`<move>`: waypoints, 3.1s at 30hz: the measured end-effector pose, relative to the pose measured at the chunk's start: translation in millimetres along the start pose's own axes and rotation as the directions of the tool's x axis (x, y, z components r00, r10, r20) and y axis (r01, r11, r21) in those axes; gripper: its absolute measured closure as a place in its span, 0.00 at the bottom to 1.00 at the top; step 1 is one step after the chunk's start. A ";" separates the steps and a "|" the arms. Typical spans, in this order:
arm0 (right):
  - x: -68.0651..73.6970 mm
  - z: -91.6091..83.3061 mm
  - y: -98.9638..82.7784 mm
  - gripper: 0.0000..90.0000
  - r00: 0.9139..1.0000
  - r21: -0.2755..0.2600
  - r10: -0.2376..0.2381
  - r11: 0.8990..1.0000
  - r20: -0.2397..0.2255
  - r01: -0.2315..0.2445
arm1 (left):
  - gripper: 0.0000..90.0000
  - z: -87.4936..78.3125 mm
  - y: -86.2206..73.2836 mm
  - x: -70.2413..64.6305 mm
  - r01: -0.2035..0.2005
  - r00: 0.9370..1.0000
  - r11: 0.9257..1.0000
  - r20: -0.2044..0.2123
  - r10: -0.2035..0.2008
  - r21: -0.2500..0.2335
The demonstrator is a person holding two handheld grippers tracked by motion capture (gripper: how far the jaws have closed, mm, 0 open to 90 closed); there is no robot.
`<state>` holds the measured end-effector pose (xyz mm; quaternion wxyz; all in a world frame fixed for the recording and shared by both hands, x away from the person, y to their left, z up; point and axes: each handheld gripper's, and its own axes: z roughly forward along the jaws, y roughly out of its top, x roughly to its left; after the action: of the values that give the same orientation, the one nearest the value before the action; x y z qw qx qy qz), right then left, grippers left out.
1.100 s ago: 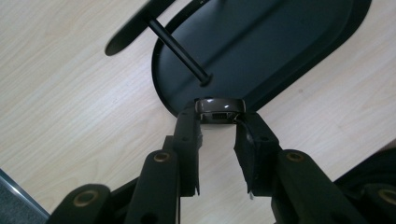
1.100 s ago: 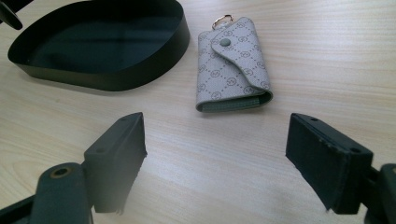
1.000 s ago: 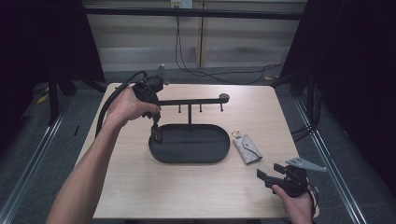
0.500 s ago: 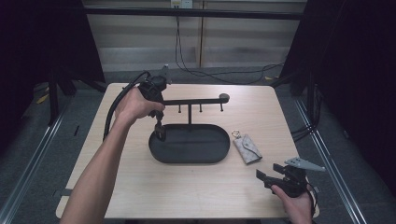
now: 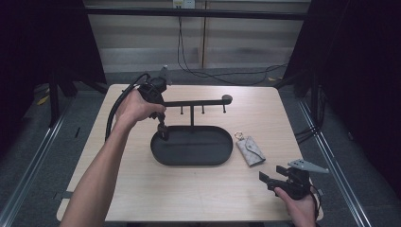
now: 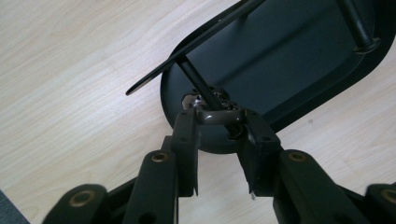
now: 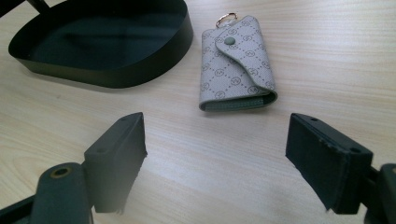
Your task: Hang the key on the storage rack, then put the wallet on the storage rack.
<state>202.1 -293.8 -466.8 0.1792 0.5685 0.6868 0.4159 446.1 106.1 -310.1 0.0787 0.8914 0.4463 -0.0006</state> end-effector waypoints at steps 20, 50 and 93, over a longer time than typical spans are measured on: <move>-0.3 -0.9 -0.9 0.22 1.000 0.000 0.010 1.000 0.009 -0.010 | 0.35 -6.5 -39.5 12.0 -0.033 0.999 0.984 0.029 0.038 -0.173; -1.7 -0.1 0.3 0.22 0.999 0.000 0.035 0.999 0.006 -0.035 | 0.18 39.2 -133.9 34.8 -0.060 0.990 0.904 0.088 0.107 -0.423; -0.4 11.3 17.0 0.20 0.996 0.059 0.071 0.996 -0.052 -0.068 | 0.18 109.1 -267.1 8.7 0.054 0.973 0.756 0.204 0.106 -0.652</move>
<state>221.1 -289.9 -460.4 0.1298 0.5854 0.6828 0.4174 246.3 255.2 -455.8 0.4356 0.8077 0.3937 0.0538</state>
